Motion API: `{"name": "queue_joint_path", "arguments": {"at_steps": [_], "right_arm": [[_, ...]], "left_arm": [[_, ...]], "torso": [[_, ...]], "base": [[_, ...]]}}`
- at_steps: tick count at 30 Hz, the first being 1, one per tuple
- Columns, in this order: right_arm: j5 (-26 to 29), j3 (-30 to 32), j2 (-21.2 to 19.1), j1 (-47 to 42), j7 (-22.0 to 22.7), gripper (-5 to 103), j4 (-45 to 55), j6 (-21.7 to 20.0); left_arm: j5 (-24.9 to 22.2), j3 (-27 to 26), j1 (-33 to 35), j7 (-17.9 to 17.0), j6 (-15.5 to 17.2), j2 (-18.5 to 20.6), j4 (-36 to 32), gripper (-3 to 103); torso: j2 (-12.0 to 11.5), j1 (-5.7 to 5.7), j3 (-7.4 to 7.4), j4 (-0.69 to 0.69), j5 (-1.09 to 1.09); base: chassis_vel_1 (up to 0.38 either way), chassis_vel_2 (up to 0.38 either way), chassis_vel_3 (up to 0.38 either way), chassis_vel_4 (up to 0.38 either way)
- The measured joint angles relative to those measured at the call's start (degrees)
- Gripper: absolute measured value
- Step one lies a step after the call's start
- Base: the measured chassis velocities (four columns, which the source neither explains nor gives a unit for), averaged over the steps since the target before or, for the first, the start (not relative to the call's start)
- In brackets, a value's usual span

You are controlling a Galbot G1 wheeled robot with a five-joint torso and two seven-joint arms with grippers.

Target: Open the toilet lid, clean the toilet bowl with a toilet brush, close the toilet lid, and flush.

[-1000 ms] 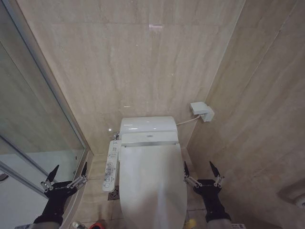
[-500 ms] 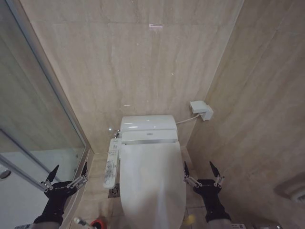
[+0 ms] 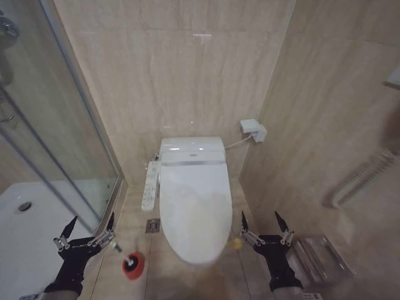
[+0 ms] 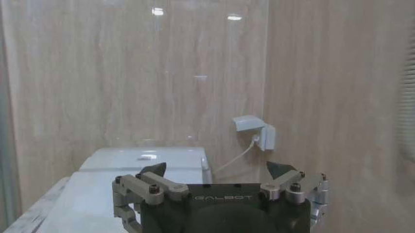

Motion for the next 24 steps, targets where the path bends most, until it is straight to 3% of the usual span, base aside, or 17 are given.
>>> {"name": "queue_joint_path", "arguments": {"at_steps": [17, 22, 24], "right_arm": [[0.0, 0.0, 0.0, 0.0, 0.0, 100, 0.0, 0.0], [0.0, 0.0, 0.0, 0.0, 0.0, 100, 0.0, 0.0], [0.0, 0.0, 0.0, 0.0, 0.0, 100, 0.0, 0.0]], "left_arm": [[0.0, 0.0, 0.0, 0.0, 0.0, 0.0, 0.0, 100], [0.0, 0.0, 0.0, 0.0, 0.0, 0.0, 0.0, 100], [0.0, 0.0, 0.0, 0.0, 0.0, 0.0, 0.0, 100]], "torso": [[0.0, -0.05, -0.03, -0.01, 0.0], [0.0, -0.04, -0.02, 0.03, -0.01], [0.0, -0.02, 0.0, -0.03, -0.02]], "base": [[0.348, -0.345, -0.345, 0.346], [0.136, -0.093, -0.131, 0.157], [-0.038, 0.013, -0.055, 0.003]]}}
